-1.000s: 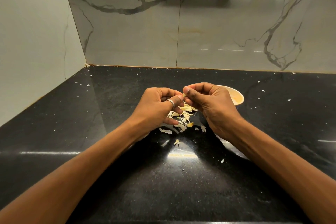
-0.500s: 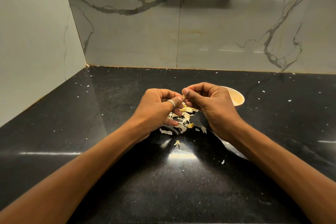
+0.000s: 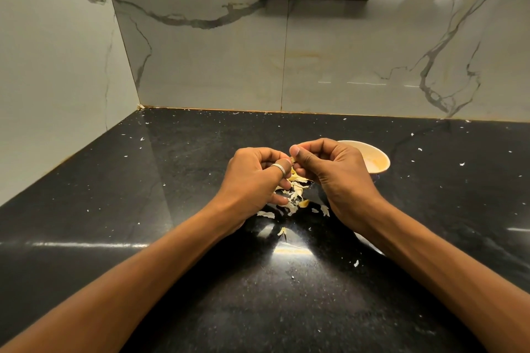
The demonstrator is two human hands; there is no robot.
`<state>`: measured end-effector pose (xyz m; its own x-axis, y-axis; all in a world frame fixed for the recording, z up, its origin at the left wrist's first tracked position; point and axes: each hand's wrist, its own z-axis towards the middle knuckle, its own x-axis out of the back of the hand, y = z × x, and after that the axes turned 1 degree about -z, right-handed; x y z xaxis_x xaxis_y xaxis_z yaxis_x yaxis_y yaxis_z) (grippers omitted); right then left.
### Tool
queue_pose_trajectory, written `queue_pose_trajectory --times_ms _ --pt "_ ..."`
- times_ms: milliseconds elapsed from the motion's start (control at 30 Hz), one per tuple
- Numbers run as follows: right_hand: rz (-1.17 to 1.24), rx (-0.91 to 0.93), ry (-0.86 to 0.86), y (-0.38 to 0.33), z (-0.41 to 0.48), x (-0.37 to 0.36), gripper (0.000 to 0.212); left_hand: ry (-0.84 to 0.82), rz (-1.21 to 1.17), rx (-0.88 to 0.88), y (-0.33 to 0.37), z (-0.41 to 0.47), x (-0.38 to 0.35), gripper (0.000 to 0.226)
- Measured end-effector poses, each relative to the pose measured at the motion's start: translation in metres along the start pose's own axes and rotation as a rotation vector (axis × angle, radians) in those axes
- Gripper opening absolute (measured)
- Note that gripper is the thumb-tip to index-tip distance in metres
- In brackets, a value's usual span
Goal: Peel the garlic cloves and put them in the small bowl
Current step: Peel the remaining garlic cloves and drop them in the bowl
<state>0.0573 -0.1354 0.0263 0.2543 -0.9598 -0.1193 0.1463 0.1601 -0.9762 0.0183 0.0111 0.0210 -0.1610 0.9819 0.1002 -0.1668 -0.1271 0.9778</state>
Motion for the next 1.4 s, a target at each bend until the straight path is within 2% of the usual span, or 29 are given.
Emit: queue_pose_trajectory --times_ms 533,733,967,1167,1300,1400 --pt "0.083 -0.118 -0.066 0.003 0.002 -0.002 0.015 0.036 0.018 -0.041 -0.003 0.004 0.001 0.014" --pt "0.102 -0.121 -0.077 -0.004 0.003 0.001 0.022 0.091 0.045 -0.049 -0.005 0.009 0.009 0.006" --pt "-0.048 -0.079 -0.083 -0.003 0.002 0.005 0.023 0.088 0.137 -0.132 -0.002 0.006 0.01 0.008" --pt "-0.156 -0.036 -0.077 -0.002 0.004 0.006 0.021 0.112 0.334 -0.246 -0.006 0.007 0.01 0.007" --pt "-0.054 -0.056 -0.062 -0.002 0.001 0.006 0.026 0.111 0.333 -0.218 -0.007 0.007 0.01 0.005" --pt "0.0 -0.06 -0.041 -0.001 0.001 0.004 0.022 0.082 0.308 -0.191 -0.006 0.007 0.011 0.008"
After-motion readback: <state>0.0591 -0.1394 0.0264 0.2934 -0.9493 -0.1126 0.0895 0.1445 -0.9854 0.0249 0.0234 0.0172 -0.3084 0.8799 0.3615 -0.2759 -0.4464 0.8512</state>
